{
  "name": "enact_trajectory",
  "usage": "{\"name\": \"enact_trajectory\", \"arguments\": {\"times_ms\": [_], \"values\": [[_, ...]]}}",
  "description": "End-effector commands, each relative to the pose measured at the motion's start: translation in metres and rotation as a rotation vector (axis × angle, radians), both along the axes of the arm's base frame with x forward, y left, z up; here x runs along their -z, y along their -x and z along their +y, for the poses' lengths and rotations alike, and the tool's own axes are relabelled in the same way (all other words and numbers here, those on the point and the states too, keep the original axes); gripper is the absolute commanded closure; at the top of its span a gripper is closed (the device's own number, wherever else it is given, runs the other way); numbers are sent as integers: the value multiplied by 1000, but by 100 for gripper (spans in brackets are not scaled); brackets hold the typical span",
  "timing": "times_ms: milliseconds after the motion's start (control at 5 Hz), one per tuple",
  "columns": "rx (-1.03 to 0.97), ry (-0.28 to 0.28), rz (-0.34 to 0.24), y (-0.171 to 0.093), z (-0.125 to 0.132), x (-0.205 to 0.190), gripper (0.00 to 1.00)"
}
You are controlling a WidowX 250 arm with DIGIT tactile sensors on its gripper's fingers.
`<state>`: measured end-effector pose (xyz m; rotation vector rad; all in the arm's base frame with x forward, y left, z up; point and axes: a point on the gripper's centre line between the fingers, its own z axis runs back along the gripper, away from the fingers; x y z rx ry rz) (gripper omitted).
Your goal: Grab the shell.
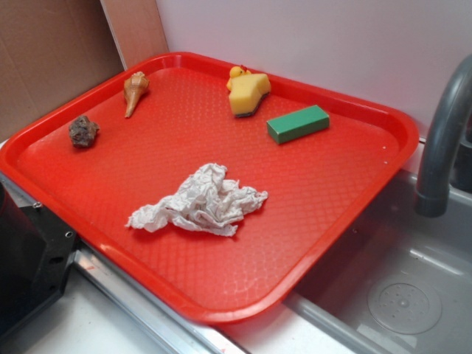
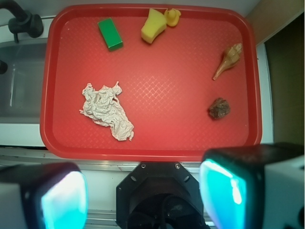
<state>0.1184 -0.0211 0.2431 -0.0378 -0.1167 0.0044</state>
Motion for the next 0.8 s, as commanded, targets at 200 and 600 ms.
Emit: {"name": "enact_trajectory", "arguments": {"times_ms": [200, 600], "values": [[-211, 66, -11, -23, 45, 44, 0], [-394, 130, -90, -76, 77, 91, 0]]}}
